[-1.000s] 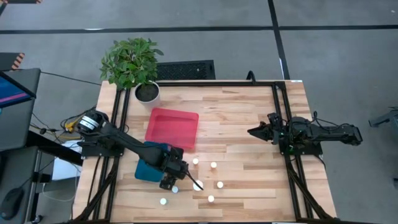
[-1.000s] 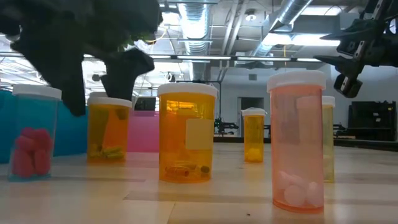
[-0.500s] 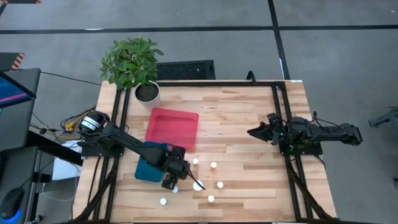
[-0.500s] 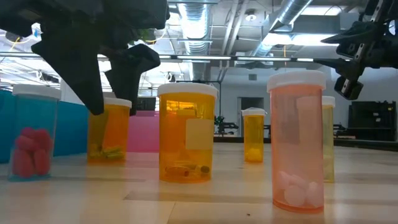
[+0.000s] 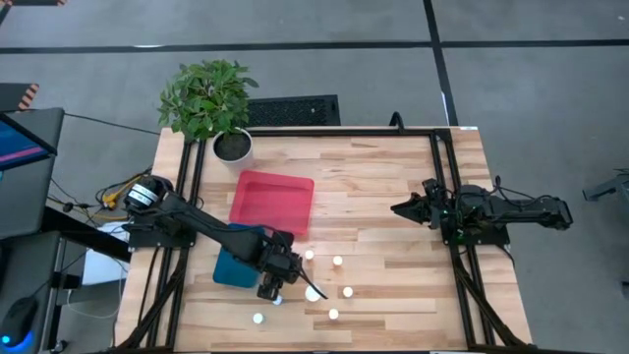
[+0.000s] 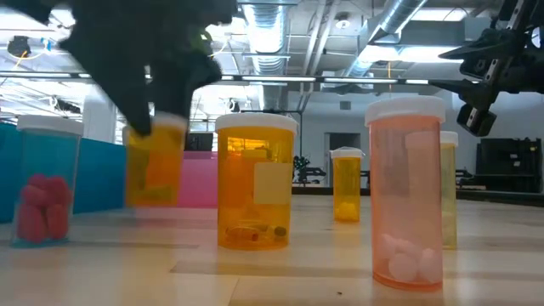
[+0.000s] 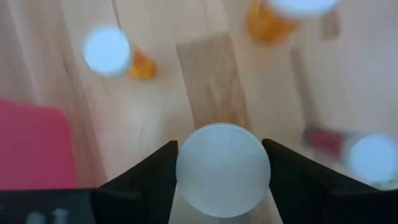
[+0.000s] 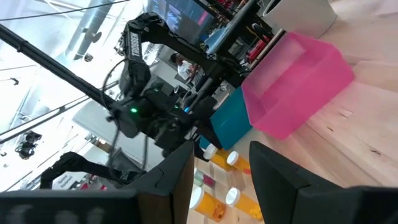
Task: Pick and place medicine bottles into bin by pill shape (circle, oval)
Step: Put the orange capsule bottle into the blue bin
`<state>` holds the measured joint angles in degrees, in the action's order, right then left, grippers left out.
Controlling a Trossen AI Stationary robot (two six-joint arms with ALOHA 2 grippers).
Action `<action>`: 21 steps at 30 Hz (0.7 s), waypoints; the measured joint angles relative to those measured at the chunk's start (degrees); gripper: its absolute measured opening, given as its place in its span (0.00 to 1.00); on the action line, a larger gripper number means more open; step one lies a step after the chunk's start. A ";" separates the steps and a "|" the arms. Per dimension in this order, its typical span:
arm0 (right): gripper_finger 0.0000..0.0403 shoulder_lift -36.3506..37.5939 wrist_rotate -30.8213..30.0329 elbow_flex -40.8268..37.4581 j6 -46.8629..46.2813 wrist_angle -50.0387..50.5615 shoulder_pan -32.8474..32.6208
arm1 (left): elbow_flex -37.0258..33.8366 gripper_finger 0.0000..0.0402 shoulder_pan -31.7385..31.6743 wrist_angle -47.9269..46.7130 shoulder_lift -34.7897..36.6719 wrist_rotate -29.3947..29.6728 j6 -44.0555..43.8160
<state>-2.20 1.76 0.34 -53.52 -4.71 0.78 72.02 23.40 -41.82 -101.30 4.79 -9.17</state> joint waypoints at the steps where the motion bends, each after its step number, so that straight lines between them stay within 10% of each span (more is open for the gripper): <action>1: 0.41 0.00 0.00 0.00 0.00 0.00 0.00 | 1.18 0.51 -0.18 -0.97 0.00 0.05 -0.52; 11: 0.41 0.00 -0.02 0.00 0.00 0.00 0.00 | 16.30 0.51 -2.11 -23.23 1.94 1.69 -11.47; 21: 0.42 0.00 -0.07 0.00 0.04 0.41 0.00 | 10.93 0.54 7.00 -37.27 17.70 13.83 -38.34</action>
<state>-2.20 1.69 0.34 -53.47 -4.30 0.78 82.94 30.41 -79.09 -83.59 18.62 -47.51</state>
